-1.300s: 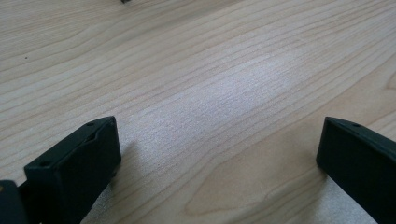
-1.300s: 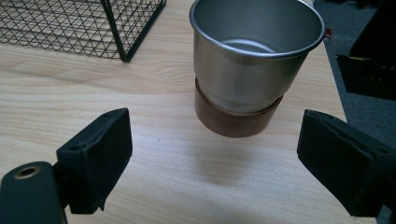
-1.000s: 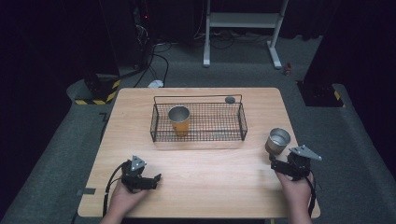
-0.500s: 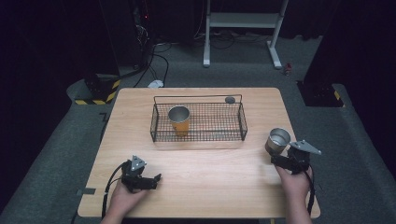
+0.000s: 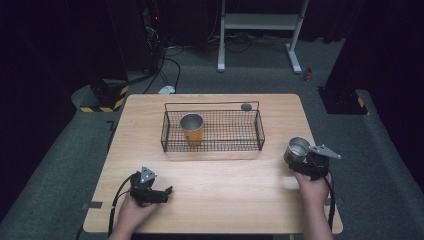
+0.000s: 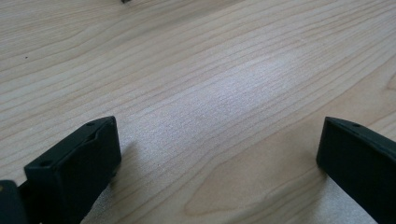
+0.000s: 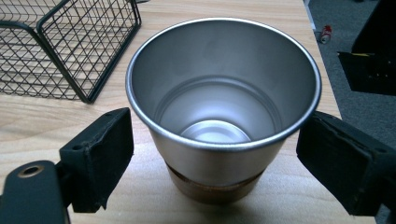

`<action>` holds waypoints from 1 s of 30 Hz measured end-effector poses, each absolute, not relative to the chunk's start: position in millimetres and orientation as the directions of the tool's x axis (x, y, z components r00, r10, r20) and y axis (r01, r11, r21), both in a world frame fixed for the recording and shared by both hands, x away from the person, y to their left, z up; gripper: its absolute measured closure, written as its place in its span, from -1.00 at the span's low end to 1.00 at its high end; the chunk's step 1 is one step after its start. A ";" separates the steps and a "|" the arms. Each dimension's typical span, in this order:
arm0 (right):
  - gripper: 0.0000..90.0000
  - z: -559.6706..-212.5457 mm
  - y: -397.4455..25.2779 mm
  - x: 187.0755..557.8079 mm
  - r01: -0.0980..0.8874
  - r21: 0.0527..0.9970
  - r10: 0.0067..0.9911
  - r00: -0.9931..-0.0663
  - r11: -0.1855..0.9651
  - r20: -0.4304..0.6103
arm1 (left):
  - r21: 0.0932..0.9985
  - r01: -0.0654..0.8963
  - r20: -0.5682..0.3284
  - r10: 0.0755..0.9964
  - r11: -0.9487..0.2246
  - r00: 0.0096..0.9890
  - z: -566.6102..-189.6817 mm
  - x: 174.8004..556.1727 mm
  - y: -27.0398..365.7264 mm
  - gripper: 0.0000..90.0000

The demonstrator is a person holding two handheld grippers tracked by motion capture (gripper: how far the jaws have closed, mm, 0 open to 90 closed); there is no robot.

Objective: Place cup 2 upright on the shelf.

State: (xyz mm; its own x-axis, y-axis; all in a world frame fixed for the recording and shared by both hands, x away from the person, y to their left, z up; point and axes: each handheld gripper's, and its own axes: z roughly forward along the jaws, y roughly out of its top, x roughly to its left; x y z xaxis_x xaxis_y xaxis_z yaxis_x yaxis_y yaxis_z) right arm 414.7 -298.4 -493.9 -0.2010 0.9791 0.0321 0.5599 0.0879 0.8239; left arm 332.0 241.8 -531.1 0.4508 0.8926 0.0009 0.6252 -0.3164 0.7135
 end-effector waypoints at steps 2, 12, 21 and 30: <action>-0.75 -494.3 -297.4 416.7 0.559 0.824 0.979 -0.200 0.088 0.031 | 0.714 0.624 0.002 0.893 -0.316 0.450 -531.2 332.0 241.8 -1.00; -0.72 -496.9 -295.6 426.4 0.555 0.829 0.979 -0.196 0.071 0.048 | 0.713 0.626 0.002 0.895 -0.315 0.447 -531.1 331.1 241.5 -1.00; -0.62 -498.5 -296.4 427.9 0.556 0.828 0.981 -0.189 0.068 0.046 | 0.713 0.626 0.002 0.894 -0.315 0.447 -531.1 331.2 241.5 -1.00; -0.60 -498.8 -295.8 427.3 0.557 0.827 0.982 -0.186 0.069 0.043 | 0.713 0.626 0.002 0.895 -0.314 0.447 -531.1 331.2 241.5 -1.00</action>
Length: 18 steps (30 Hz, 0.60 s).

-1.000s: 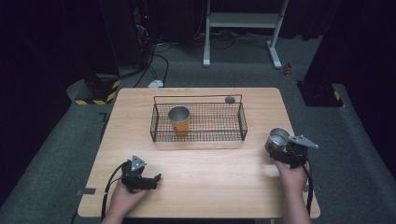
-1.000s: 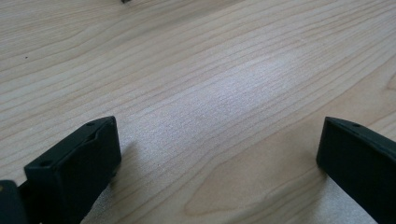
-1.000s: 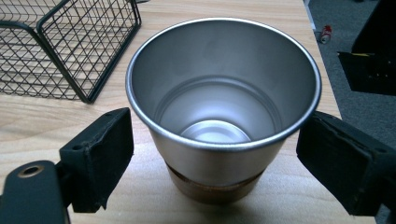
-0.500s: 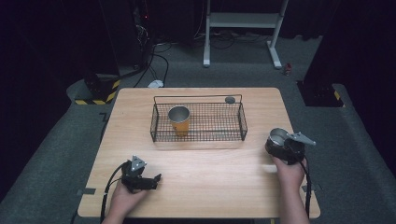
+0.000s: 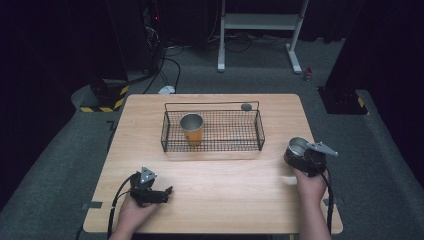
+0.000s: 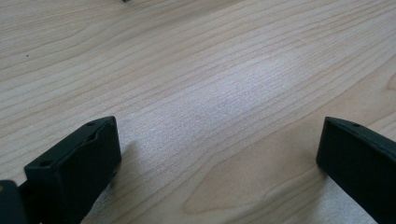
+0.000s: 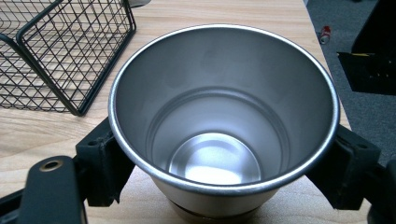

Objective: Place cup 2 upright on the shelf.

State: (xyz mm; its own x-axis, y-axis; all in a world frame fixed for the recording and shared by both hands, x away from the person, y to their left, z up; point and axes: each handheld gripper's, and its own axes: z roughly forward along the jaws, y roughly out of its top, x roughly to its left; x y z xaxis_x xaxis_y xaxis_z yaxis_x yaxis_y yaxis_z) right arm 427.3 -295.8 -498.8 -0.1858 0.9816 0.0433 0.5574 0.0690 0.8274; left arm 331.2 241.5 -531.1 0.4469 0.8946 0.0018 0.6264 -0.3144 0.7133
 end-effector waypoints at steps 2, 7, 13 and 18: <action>-0.60 -498.5 -295.7 427.1 0.560 0.825 0.982 -0.185 0.068 0.044 | 0.713 0.626 0.002 0.895 -0.315 0.447 -531.1 331.2 241.5 -1.00; -0.59 -497.2 -295.1 425.9 0.558 0.826 0.982 -0.186 0.079 0.031 | 0.713 0.626 0.002 0.895 -0.315 0.447 -531.1 331.2 241.5 -1.00; -0.59 -495.7 -292.8 423.6 0.559 0.825 0.981 -0.190 0.083 0.030 | 0.713 0.626 0.002 0.895 -0.314 0.447 -531.1 331.2 241.5 -1.00; -0.59 -493.5 -291.7 421.6 0.549 0.831 0.981 -0.193 0.089 0.023 | 0.713 0.626 0.002 0.895 -0.314 0.447 -531.1 331.2 241.5 -1.00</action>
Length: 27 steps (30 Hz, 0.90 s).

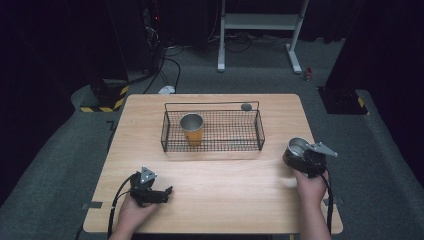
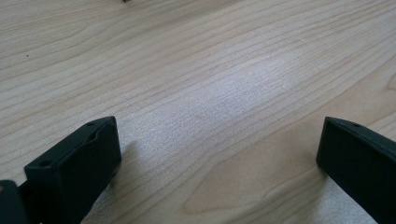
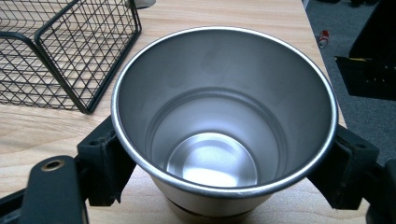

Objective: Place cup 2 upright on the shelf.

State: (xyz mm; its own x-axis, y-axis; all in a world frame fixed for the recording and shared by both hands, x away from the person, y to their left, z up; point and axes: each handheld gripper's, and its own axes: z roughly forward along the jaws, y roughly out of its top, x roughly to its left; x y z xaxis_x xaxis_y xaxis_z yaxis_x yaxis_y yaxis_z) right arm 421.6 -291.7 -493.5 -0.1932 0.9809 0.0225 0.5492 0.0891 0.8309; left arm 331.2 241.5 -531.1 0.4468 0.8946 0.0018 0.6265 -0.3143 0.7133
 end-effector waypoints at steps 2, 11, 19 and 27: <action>-0.59 -492.6 -291.1 420.6 0.546 0.833 0.980 -0.197 0.093 0.019 | 0.713 0.626 0.002 0.895 -0.314 0.447 -531.1 331.2 241.5 -1.00; -0.59 -486.9 -284.6 415.4 0.526 0.844 0.976 -0.217 0.101 0.018 | 0.714 0.626 0.002 0.895 -0.314 0.447 -531.1 331.2 241.4 -1.00; -0.59 -480.9 -272.2 407.7 0.512 0.851 0.967 -0.253 0.114 0.023 | 0.712 0.626 0.004 0.893 -0.318 0.449 -531.0 331.2 241.7 -1.00; -0.59 -474.4 -255.4 396.8 0.490 0.862 0.954 -0.300 0.129 0.028 | 0.712 0.626 0.005 0.894 -0.318 0.449 -530.9 331.2 241.7 -1.00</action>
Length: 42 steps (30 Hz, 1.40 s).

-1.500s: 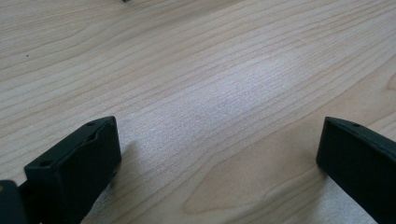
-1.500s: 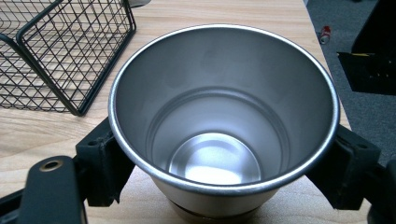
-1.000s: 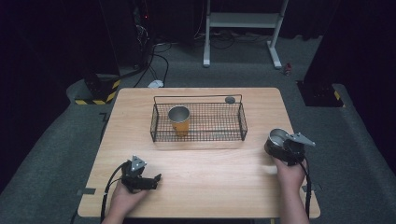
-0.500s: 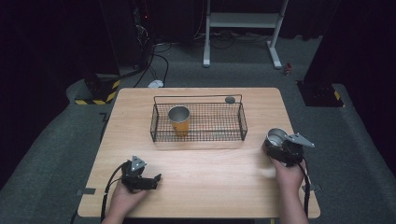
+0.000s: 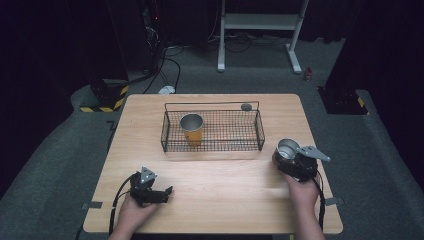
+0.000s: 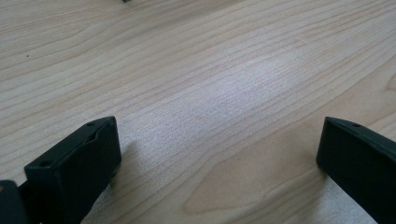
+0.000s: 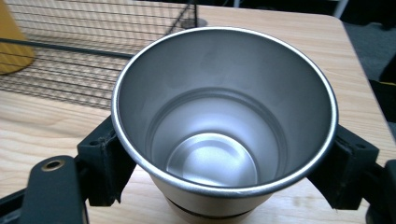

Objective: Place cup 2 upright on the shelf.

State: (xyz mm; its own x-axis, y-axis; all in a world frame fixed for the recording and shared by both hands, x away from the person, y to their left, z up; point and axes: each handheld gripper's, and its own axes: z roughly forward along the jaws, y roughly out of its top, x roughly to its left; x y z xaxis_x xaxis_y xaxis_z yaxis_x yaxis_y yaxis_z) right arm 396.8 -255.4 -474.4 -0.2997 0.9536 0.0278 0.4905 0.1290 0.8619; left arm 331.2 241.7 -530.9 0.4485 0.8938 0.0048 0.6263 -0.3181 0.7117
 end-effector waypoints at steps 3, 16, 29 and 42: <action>-0.59 -472.7 -248.3 392.2 0.480 0.865 0.946 -0.323 0.146 0.019 | 0.712 0.626 0.005 0.894 -0.318 0.449 -531.0 331.2 241.7 -1.00; -0.59 -467.7 -219.3 374.5 0.451 0.874 0.917 -0.399 0.179 0.018 | 0.711 0.626 0.006 0.894 -0.319 0.449 -530.9 331.2 241.8 -1.00; -0.59 -462.6 -195.9 370.6 0.416 0.886 0.897 -0.442 0.205 0.000 | 0.712 0.627 0.003 0.894 -0.316 0.448 -531.0 331.3 241.6 -1.00; -0.59 -440.7 -168.5 390.1 0.418 0.880 0.902 -0.431 0.224 -0.025 | 0.713 0.626 0.002 0.894 -0.316 0.449 -530.8 331.8 241.6 -1.00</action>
State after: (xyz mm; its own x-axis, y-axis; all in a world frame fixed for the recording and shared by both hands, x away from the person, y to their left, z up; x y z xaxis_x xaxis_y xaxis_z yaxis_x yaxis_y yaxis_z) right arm 390.1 -168.5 -440.7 -0.4314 0.9018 -0.0248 0.4178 0.2240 0.8805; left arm 331.8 241.6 -530.8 0.4487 0.8937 0.0025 0.6261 -0.3164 0.7126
